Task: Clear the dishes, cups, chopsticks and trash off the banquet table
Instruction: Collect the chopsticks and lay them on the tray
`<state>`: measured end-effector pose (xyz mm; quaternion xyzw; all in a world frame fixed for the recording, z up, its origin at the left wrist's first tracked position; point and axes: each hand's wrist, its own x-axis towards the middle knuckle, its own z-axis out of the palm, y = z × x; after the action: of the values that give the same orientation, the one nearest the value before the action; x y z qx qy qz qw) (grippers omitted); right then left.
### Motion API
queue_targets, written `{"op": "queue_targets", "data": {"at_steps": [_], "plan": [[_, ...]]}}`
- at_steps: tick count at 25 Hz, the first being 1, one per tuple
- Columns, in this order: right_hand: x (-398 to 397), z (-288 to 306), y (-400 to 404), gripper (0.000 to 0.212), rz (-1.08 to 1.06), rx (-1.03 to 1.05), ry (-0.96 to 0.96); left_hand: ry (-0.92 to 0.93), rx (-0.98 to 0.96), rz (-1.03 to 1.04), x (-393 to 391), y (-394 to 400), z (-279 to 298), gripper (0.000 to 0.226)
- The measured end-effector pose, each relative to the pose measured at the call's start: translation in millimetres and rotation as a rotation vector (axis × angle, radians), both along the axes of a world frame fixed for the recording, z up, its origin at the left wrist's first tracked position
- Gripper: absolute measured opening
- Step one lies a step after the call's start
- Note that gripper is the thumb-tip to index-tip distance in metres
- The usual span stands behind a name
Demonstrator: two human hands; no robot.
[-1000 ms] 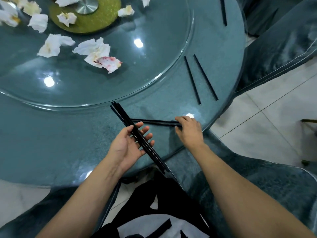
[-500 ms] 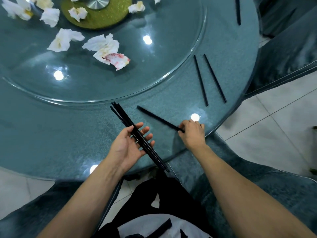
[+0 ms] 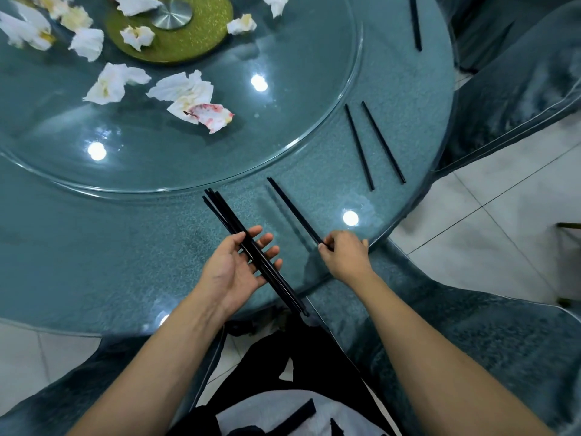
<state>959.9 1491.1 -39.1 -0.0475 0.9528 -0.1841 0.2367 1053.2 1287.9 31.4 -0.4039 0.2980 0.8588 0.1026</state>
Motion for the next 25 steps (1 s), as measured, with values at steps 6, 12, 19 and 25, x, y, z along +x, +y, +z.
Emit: {"op": "queue_targets", "data": {"at_steps": [6,12,19,25], "plan": [[34,53,6,0.013,-0.197,-0.423,-0.048,0.043,-0.001,-0.072,-10,9,8,0.028],[57,105,10,0.013,-0.117,-0.488,-0.034,0.105,0.035,-0.159,-24,30,19,0.025],[78,140,27,0.013,-0.048,-0.319,0.076,0.14,0.036,-0.191,-28,50,27,0.02],[98,142,49,0.022,-0.158,-0.345,0.134,0.136,0.02,-0.257,-25,71,31,0.018]]}}
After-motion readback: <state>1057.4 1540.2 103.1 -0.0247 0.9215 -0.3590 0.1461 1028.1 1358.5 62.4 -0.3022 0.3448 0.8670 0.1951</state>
